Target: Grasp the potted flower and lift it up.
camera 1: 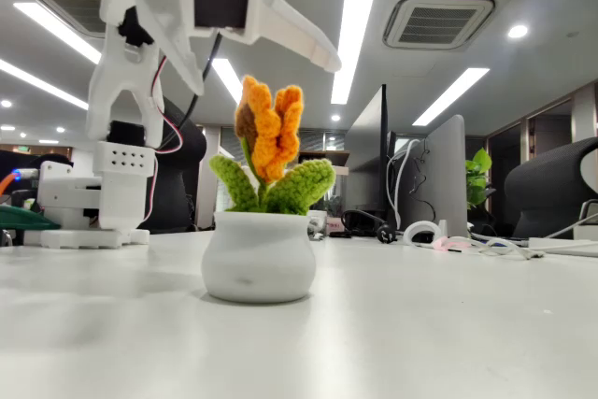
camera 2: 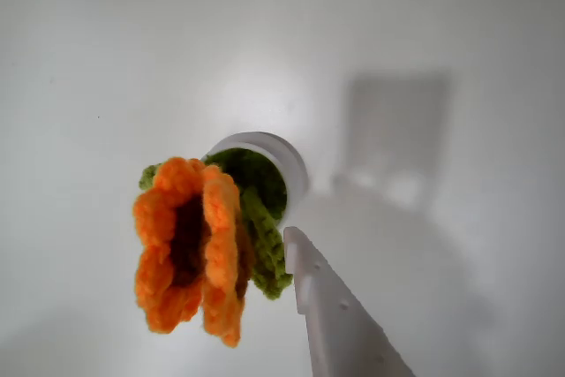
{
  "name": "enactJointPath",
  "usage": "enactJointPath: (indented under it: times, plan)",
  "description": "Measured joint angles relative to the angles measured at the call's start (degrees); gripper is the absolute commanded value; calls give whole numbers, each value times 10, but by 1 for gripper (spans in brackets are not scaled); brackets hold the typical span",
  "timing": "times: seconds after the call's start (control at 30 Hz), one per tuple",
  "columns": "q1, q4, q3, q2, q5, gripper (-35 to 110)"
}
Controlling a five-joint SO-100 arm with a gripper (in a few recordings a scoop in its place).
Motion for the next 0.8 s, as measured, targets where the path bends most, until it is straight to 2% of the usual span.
enactJointPath:
  times: [0.8]
  plan:
    - [-13, 0, -3, -39, 11, 48]
